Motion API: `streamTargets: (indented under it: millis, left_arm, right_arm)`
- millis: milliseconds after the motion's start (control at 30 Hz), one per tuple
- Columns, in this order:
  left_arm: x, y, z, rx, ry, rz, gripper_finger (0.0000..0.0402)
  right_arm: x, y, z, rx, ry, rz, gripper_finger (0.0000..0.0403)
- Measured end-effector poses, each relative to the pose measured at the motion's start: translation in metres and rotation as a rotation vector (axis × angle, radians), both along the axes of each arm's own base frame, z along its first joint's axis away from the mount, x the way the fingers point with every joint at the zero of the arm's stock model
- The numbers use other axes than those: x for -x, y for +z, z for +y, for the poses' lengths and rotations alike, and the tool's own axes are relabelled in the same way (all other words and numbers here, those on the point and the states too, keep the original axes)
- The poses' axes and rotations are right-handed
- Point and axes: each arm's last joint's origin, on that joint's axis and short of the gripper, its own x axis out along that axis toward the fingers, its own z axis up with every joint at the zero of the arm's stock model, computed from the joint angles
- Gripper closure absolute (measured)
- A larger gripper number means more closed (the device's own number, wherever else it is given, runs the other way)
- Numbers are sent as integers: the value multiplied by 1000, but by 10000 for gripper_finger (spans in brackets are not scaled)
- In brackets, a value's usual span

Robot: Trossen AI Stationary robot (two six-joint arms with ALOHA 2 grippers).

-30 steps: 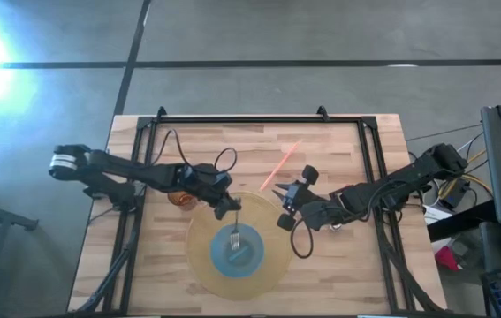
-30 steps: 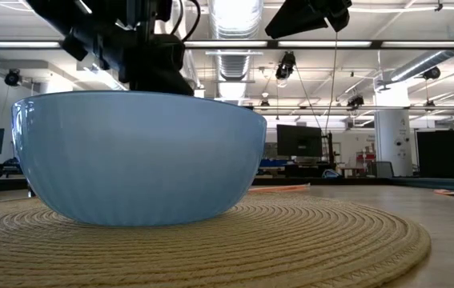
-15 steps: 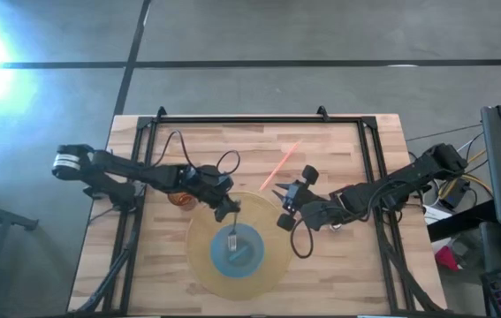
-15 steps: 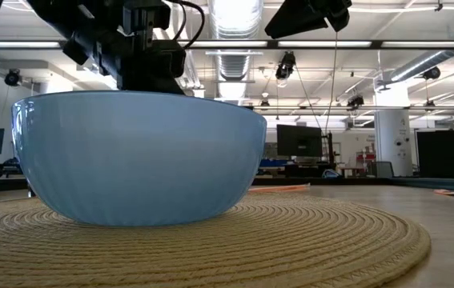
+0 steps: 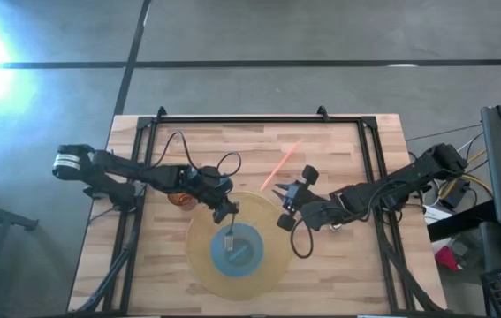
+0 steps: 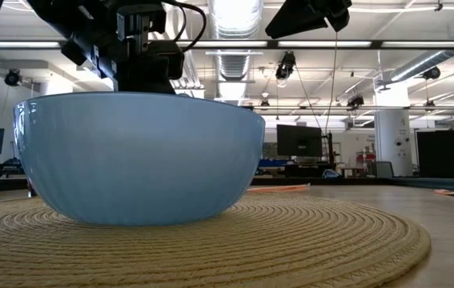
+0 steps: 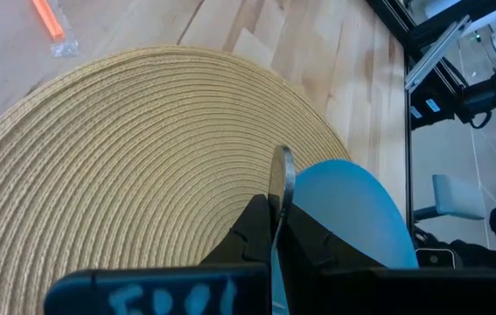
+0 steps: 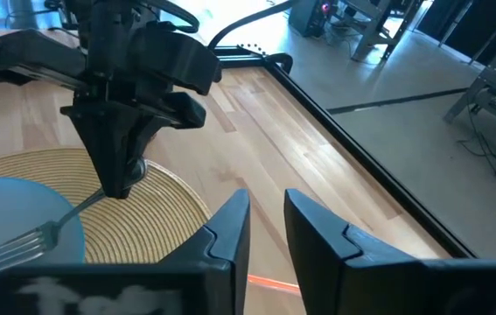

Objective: Pick & Place Utensil
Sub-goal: Put the silver fork into the blue bowl on the brown mat

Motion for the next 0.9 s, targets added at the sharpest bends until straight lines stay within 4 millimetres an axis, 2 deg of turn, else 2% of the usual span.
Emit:
streamTargets:
  millis: [300, 667, 900]
  left_arm:
    - [0, 0, 0, 2, -3, 0, 392]
    - [1, -1, 0, 10, 3, 19, 346]
    - [2, -3, 0, 11, 3, 40, 333]
  right_arm:
    - [0, 0, 0, 0, 0, 0, 325]
    - [0, 0, 0, 0, 0, 0, 312]
    - [0, 0, 0, 0, 0, 0, 322]
